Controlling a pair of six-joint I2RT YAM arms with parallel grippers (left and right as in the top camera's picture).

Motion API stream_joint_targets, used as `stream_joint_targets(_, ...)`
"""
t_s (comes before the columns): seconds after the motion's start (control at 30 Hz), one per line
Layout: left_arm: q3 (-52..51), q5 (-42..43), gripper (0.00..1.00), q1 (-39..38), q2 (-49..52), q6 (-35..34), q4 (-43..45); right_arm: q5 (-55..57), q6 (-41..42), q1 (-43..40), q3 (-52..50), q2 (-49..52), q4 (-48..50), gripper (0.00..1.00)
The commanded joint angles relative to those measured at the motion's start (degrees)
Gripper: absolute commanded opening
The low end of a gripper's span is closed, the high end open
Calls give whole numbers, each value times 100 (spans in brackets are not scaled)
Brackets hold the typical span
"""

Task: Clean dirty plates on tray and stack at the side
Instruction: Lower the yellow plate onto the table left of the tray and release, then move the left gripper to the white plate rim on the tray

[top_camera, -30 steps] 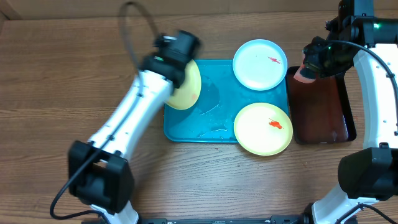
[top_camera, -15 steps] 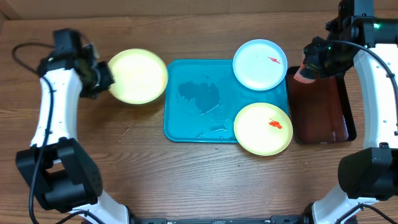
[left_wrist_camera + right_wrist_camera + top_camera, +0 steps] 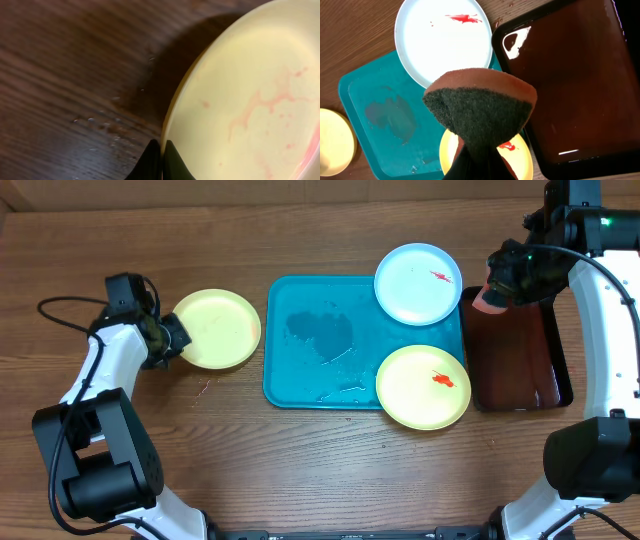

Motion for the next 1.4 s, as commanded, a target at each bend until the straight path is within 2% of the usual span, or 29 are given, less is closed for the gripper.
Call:
stream_joint_targets(0.0, -63, -529, 4, -13, -2, -376, 92, 52, -46, 15, 46, -17, 26, 4)
stream_joint_targets(0.17, -63, -387, 4, -52, -2, -273, 146, 55, -48, 15, 46, -17, 26, 4)
stream_joint_targets(0.33, -61, 76, 30, -251, -2, 326, 155, 55, -46, 15, 46, -17, 26, 4)
stream_joint_targets(0.37, -59, 74, 45, -319, -2, 415, 155, 55, -46, 15, 46, -17, 26, 4)
stream_joint_targets(0.4, -46, 68, 73, -417, -2, 555, 153, 55, -46, 15, 46, -17, 24, 4)
stream_joint_targets(0.43, -13, 48, 93, -505, -2, 697, 131, 55, -46, 15, 46, -17, 24, 4)
stream_joint_targets(0.47, 33, -22, 100, -579, -2, 752, 81, 55, -46, 15, 46, -17, 20, 4)
stream_joint_targets(0.63, 793, -127, 100, -977, -2, 763, -586, 55, -46, 15, 46, -17, 7, 4)
stream_joint_targets(0.77, 1720, 304, 100, -1502, -2, 809, -1182, 55, -46, 15, 46, -17, 9, 4)
stream_joint_targets(0.87, 2144, 411, 100, -2140, -2, 1010, -1182, 55, -46, 15, 46, -17, 7, 4)
stream_joint_targets(0.97, 2253, 361, 100, -2874, -2, 946, -723, 55, -46, 15, 46, -17, 4, 3)
stream_joint_targets(1.17, 2256, 50, 100, -3963, 339, 7, 195, 55, -46, 15, 46, -17, 7, 4)
stream_joint_targets(1.3, 2256, -186, 100, -4336, 721, -719, 470, 55, -111, 15, 46, -17, -9, 4)
stream_joint_targets(1.37, 2256, -146, 100, -4426, 933, -1296, 688, 55, -153, 15, 46, -17, -37, 4)
